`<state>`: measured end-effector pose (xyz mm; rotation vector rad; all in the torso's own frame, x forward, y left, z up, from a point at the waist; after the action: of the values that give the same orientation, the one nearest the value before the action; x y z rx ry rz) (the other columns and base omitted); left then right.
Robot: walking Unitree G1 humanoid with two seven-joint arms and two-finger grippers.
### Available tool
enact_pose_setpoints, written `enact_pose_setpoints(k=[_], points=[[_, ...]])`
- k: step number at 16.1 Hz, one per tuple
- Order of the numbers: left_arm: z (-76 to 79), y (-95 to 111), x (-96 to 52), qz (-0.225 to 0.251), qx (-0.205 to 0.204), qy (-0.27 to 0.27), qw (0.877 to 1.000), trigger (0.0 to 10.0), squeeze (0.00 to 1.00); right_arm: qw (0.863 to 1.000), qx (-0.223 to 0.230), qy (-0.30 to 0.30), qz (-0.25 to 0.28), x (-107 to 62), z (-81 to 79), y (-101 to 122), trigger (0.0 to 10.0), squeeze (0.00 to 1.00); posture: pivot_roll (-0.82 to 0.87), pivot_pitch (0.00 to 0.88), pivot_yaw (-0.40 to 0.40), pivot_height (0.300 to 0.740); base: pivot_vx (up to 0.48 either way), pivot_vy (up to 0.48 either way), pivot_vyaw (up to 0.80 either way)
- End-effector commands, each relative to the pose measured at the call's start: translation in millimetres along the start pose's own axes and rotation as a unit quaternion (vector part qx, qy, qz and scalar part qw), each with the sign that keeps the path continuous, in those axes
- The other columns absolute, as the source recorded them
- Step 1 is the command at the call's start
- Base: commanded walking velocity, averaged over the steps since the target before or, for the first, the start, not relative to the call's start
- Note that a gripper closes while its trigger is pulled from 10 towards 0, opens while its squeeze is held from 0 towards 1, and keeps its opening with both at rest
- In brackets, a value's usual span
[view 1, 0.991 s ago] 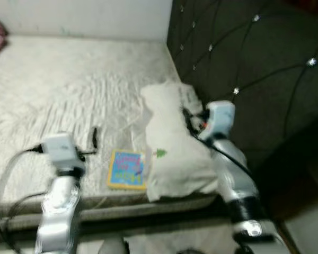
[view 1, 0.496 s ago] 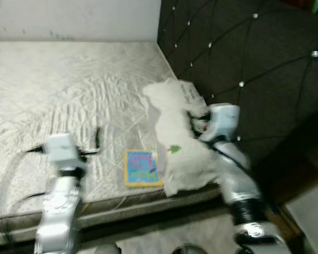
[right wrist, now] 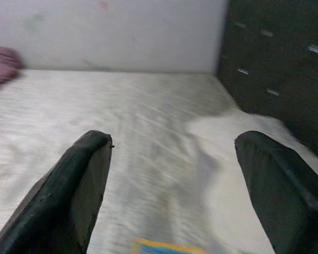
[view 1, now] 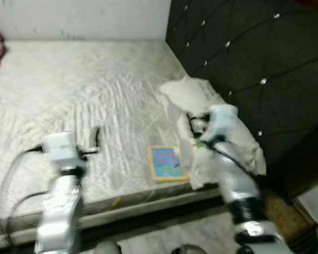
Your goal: Clean up the room
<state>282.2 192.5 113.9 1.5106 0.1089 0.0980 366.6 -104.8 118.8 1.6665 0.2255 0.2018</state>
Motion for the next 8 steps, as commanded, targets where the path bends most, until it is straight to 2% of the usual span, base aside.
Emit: enact_pose_setpoints(k=[1, 8], points=[[12.2, 2.3, 1.3, 0.004, -0.011, -0.016, 1.000, 10.0, 0.00, 1.000, -0.010, -0.020, 0.004, -2.8, 15.8, 4.3, 10.0, 0.00, 0.01, 0.000, -0.073, 0.740, 0.000, 0.480, 0.00], [12.0, 2.4, 1.5, 0.004, -0.011, -0.016, 1.000, 10.0, 0.00, 1.000, -0.010, -0.021, 0.002, -2.3, 15.0, 2.9, 10.0, 0.00, 0.01, 0.000, -0.074, 0.740, 0.000, 0.480, 0.00]])
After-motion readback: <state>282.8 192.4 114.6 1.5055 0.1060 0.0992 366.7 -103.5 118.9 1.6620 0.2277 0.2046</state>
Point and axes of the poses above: a point about 5 cm out from each wrist's last joint towards the gripper, its own x axis pointing out of the wrist towards the gripper, its own y axis along the axis of the wrist's last joint, z = x × y, the point moved 4 cm from there along x, pointing out of the wrist towards the gripper, and after that the axes turned 2 degrees about x, right-handed, at the moved point
